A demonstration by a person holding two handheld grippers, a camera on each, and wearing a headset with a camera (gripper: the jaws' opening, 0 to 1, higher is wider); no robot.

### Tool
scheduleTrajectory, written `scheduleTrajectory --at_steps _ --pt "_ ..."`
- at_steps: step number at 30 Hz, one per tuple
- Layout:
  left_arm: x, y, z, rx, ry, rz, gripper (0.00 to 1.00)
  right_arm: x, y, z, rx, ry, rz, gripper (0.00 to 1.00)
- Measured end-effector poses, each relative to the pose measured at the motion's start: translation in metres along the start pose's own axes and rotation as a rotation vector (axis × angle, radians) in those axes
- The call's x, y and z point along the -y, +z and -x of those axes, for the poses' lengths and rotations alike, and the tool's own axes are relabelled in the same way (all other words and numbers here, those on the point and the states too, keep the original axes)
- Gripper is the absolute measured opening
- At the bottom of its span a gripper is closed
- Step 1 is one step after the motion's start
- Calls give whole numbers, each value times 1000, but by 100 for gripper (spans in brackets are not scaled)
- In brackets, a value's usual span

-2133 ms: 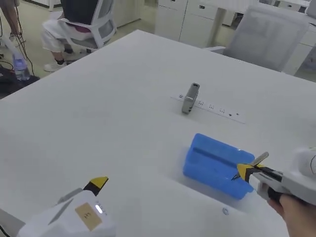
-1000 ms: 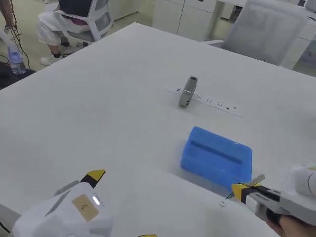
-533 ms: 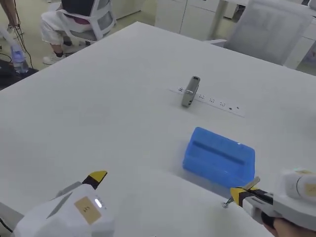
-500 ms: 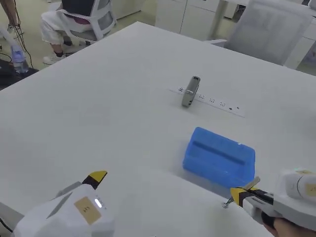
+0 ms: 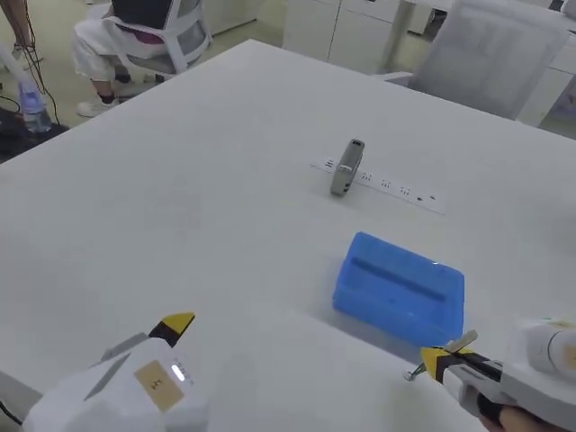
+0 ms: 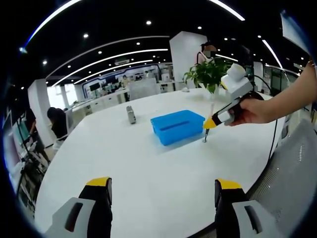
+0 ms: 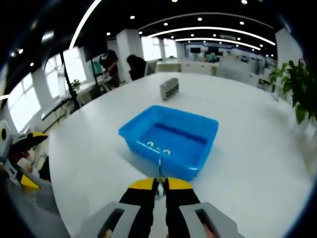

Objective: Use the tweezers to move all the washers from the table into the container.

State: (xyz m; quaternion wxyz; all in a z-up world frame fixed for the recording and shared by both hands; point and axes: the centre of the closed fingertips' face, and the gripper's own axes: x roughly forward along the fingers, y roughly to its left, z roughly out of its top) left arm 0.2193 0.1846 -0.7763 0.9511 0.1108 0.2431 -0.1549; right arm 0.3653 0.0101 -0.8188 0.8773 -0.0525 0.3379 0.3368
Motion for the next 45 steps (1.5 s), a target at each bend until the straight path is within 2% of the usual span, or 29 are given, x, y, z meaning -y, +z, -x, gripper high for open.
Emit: scheduleTrajectory --at_steps 9,21,32,35,36,37,41,42,45 --pt "0 0 0 -1 2 -3 87 8 2 -6 0 -4 -9 4" --pt "0 0 0 -3 3 -2 87 1 2 -6 4 -3 -19 4" --pt "0 0 0 -6 3 -7 87 3 4 -10 10 -1 -17 4" --pt "0 -1 0 -7 2 -7 87 0 0 -8 7 -6 32 4" --pt "0 -1 0 -7 2 -8 86 0 -5 -7 -20 -13 55 3" --pt "0 0 0 -6 2 -8 86 -3 -1 -7 23 -8 81 3" --pt "0 0 0 -7 1 -9 86 -10 -6 1 13 -8 94 3" --pt "0 0 0 -7 1 -9 86 -5 -4 -1 10 -11 107 3" --pt "0 0 0 -7 1 -10 86 -5 -4 -2 2 -12 131 3"
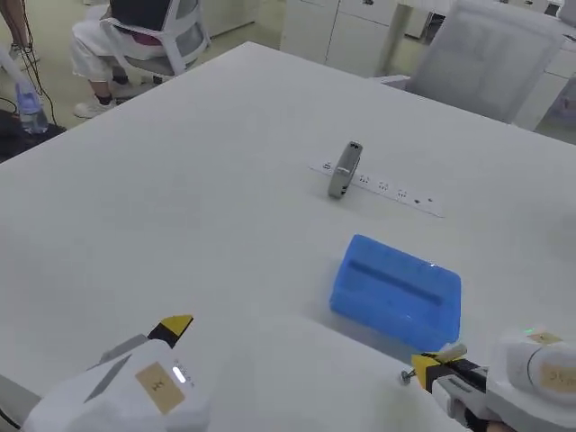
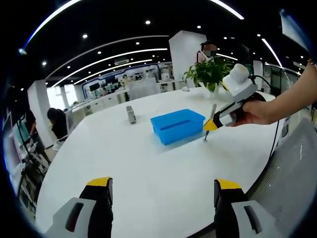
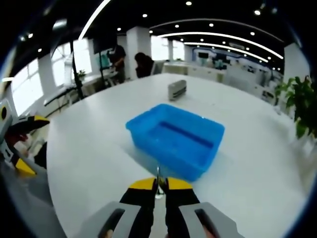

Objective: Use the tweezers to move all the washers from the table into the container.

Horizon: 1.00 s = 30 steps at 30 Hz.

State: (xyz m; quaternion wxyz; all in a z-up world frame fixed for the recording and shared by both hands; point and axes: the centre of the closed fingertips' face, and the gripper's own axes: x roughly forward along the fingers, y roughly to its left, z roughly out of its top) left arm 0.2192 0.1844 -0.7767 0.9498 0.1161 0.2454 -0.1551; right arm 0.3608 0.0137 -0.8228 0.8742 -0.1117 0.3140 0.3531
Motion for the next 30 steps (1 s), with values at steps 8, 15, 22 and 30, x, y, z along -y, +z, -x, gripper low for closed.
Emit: scheduleTrajectory --at_steps 8,15,22,30 --pt "0 0 0 0 1 -1 86 0 -1 -1 -18 5 -14 2" --pt "-1 0 0 0 7 -2 86 -3 6 1 -20 28 -33 2" --pt "-1 0 0 2 7 -3 86 -9 19 9 -3 39 7 2" --pt "-1 0 0 1 6 -5 86 -1 59 21 98 39 -77 2"
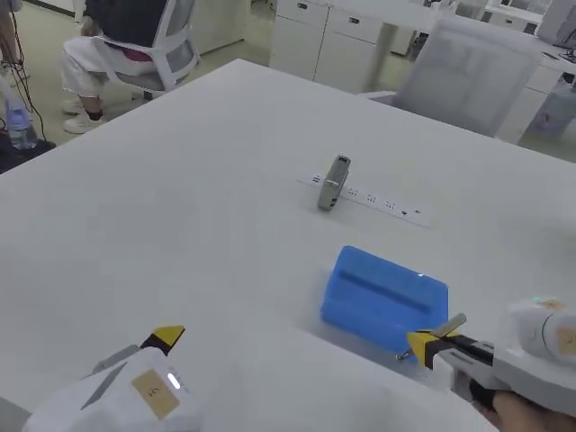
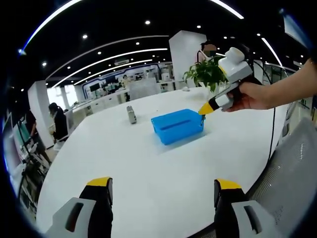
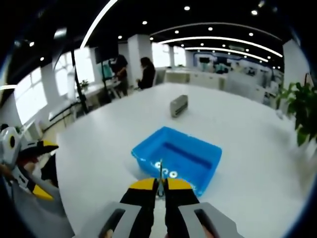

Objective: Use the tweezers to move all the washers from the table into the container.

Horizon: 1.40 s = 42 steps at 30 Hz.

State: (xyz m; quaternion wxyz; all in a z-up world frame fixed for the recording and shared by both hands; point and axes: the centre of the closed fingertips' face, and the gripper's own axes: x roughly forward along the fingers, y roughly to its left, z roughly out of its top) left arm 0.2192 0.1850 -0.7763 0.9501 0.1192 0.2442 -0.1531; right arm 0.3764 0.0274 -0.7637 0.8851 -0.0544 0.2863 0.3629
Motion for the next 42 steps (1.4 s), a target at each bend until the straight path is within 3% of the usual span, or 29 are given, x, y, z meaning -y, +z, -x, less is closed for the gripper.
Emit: scheduleTrajectory --at_steps 5,11,17,22,35,42 --pt "0 -2 0 -8 -1 -4 86 16 23 -4 41 -31 -3 2" --pt "1 -2 0 -8 -2 -4 86 35 30 -18 39 -65 17 2" --pt "1 -2 0 -13 -5 -7 85 40 18 -35 -23 -90 53 2" --pt "0 -3 0 -17 -1 -4 85 33 7 -46 -67 -92 79 3" --pt "-2 -3 -1 -20 10 -3 85 38 -7 -58 -106 -72 79 3" --pt "-1 -4 -1 -25 6 -6 84 31 -13 -62 -125 -61 79 3"
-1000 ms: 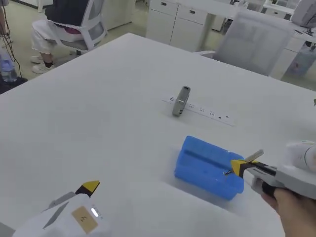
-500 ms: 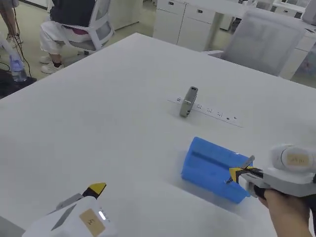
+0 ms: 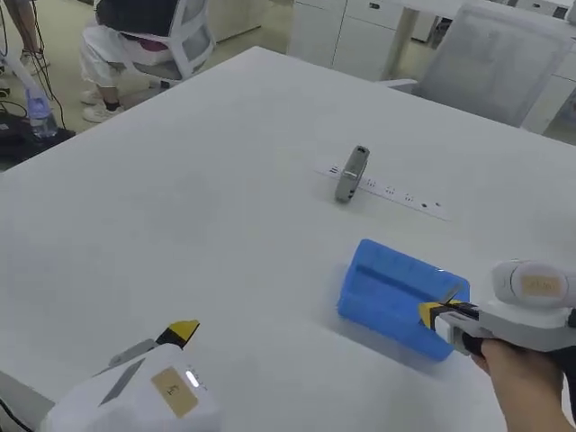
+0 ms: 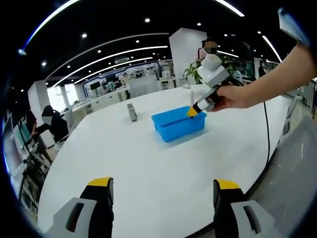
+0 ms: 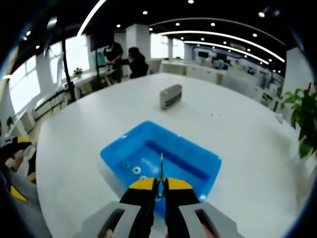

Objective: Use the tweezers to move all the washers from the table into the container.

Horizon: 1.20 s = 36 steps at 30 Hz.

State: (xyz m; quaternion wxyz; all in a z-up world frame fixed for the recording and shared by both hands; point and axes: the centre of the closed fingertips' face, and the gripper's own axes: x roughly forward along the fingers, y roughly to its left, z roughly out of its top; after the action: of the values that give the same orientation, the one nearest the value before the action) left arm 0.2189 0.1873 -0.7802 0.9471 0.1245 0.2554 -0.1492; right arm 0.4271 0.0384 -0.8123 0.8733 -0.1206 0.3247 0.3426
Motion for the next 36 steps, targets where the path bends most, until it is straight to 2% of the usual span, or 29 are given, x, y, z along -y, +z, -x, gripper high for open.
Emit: scheduleTrajectory --at_steps 4,6,8,14,19,23,25,26,28,31,34,36 --pt "0 -1 0 -6 0 4 84 0 -3 -1 -10 1 -5 3" --pt "0 0 0 -4 -2 3 81 0 -5 -1 -13 -2 -8 3" --pt "0 2 1 4 1 -2 79 -1 -4 -1 -6 -3 -34 3" --pt "-1 0 1 -3 5 -1 80 7 -2 -1 9 -4 -48 4" --pt "-1 1 1 -3 5 -5 80 9 21 15 80 16 -21 3" --pt "0 4 3 0 -13 -8 77 0 37 37 123 35 72 2" --pt "-1 7 4 12 -19 10 74 -5 42 48 134 49 108 2" --pt "-2 10 5 13 -26 21 73 -7 45 55 147 58 127 2" --pt "-4 16 5 12 -44 1 70 -15 45 63 150 84 153 2" --pt "-3 36 4 39 -83 -44 63 -25 36 71 130 123 188 2" --pt "3 58 2 58 -154 -85 59 -44 22 76 87 154 290 2" --pt "11 72 0 69 -216 -96 58 -57 14 81 62 194 328 2"
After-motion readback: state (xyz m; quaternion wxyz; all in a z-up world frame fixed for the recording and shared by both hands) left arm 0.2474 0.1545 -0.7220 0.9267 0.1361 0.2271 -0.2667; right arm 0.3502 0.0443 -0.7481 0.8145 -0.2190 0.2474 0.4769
